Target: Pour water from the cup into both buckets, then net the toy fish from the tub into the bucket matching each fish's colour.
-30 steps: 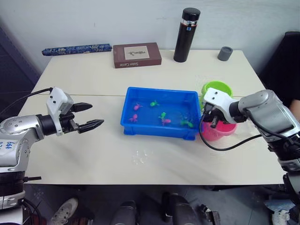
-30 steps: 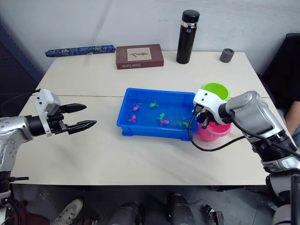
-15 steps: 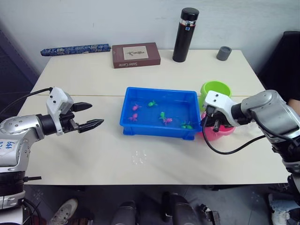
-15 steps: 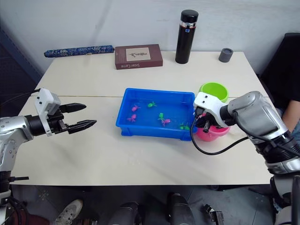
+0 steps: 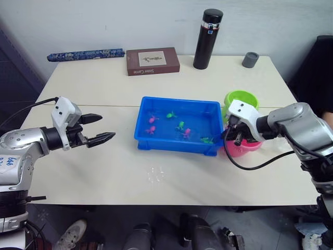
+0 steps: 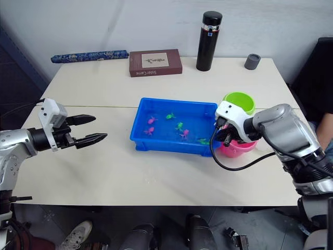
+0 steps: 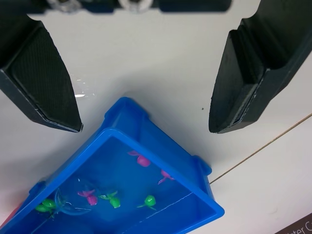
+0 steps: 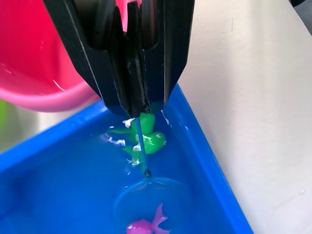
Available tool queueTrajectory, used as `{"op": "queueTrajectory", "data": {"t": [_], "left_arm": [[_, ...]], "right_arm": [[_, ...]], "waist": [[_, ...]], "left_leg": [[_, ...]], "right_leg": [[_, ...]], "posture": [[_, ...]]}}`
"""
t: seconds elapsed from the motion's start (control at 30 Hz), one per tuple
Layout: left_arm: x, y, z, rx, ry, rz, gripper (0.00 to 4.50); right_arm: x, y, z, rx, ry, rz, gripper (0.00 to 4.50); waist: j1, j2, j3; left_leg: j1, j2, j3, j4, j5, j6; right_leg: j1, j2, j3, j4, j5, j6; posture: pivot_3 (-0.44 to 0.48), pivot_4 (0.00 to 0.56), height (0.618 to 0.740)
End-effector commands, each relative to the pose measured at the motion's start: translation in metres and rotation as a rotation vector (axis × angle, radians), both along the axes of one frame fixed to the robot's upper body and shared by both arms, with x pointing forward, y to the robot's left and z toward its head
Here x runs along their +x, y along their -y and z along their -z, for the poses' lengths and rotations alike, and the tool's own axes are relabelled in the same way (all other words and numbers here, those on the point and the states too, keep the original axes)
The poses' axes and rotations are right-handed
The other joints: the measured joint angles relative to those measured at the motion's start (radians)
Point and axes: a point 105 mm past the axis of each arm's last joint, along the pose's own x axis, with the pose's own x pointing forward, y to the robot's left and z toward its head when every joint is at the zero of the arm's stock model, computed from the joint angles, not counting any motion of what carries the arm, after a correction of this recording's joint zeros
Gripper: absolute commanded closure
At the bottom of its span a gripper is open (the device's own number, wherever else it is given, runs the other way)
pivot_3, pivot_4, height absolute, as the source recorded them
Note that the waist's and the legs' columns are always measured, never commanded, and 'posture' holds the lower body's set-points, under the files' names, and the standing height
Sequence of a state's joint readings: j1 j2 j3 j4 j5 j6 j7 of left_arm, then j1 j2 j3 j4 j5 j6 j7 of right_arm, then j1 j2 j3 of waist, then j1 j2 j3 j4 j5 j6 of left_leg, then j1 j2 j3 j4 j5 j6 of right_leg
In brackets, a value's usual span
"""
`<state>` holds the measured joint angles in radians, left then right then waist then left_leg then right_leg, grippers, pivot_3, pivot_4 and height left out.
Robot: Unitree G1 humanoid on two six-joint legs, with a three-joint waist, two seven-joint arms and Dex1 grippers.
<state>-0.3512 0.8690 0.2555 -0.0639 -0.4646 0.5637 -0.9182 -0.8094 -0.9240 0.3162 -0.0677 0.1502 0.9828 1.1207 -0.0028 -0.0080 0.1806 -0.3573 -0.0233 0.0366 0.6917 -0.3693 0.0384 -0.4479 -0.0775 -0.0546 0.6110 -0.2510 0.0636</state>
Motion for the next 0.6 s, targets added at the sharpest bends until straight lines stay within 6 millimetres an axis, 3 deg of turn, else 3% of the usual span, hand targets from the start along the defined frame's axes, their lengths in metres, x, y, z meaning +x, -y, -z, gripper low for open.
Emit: {"op": "queueTrajectory", "data": {"t": [0.03, 0.6], "left_arm": [[0.002, 0.005, -0.012, -0.004, 0.049, 0.020, 0.04], [-0.002, 0.024, -0.022, 0.000, 0.061, 0.172, 0.04]], "right_arm": [[0.002, 0.006, -0.019, 0.024, 0.053, 0.013, 4.50], [-0.004, -0.002, -0.033, 0.201, 0.087, -0.010, 4.50]], "waist": [[0.000, 0.000, 0.000], [0.003, 0.000, 0.000]], "left_leg": [[0.000, 0.000, 0.000, 0.000, 0.000, 0.000], [0.000, 0.000, 0.000, 0.000, 0.000, 0.000]], "right_leg": [[0.000, 0.000, 0.000, 0.000, 0.000, 0.000], [0.000, 0.000, 0.000, 0.000, 0.000, 0.000]], "posture": [[0.000, 0.150, 0.740], [0.000, 0.150, 0.740]]}}
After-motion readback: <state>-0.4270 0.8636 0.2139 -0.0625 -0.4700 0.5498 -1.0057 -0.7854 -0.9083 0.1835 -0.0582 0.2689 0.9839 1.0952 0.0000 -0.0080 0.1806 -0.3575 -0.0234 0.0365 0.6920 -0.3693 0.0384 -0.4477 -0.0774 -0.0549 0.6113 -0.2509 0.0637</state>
